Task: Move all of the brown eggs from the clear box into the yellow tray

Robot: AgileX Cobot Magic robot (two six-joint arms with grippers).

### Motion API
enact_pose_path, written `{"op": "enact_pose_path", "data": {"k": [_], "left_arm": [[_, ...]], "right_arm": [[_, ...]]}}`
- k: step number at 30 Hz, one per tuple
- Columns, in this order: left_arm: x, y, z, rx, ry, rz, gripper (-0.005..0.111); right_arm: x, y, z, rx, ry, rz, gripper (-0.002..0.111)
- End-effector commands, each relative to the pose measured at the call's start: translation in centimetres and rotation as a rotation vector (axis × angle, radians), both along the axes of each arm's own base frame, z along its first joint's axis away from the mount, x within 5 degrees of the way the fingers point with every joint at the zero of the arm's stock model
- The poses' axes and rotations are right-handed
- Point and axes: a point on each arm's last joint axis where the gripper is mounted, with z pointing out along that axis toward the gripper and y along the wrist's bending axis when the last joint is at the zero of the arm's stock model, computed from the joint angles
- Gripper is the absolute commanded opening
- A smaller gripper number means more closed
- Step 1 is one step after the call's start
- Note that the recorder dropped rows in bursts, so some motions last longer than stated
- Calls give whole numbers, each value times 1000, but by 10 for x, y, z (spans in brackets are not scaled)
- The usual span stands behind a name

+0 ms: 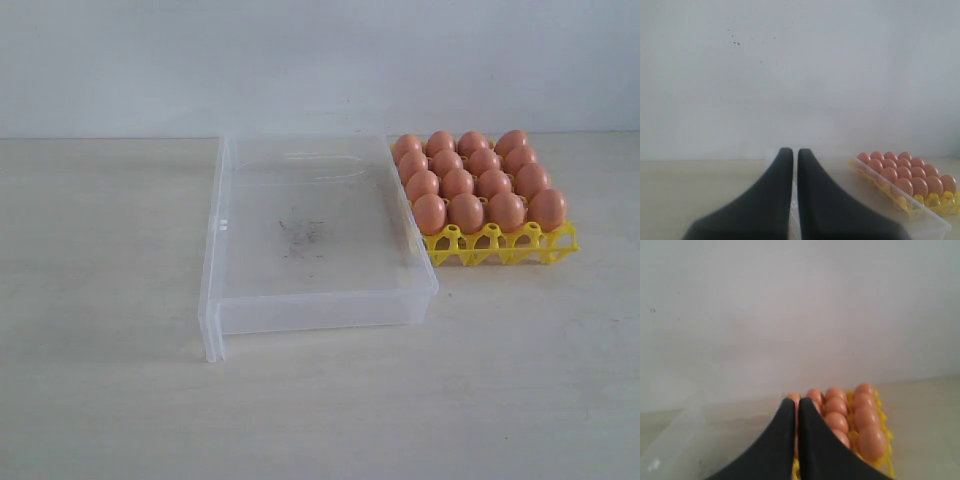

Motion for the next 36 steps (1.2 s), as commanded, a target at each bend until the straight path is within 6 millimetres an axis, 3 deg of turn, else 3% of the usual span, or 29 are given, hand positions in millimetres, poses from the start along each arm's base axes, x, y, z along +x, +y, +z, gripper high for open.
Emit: {"op": "enact_pose_path", "data": {"k": [1, 5, 9, 14, 25, 30, 36], "left_arm": [[0, 0, -2, 3, 6, -4, 4], [0, 0, -2, 3, 6, -4, 4], [0, 0, -2, 3, 6, -4, 4], [0, 0, -2, 3, 6, -4, 4], [0, 0, -2, 3, 6, -4, 4], [0, 0, -2, 3, 6, -4, 4], [0, 0, -2, 3, 6, -4, 4]], "right_arm": [[-28, -5, -15, 52, 208, -138, 0], [-48, -8, -20, 77, 249, -205, 0], [-61, -13, -25, 235, 249, -279, 0], [-60, -5, -43, 383, 198, -184, 0], [-61, 16, -7, 526, -134, 138, 0], [-67, 24, 1, 415, -229, 243, 0], [-76, 23, 4, -71, -349, 136, 0]]}}
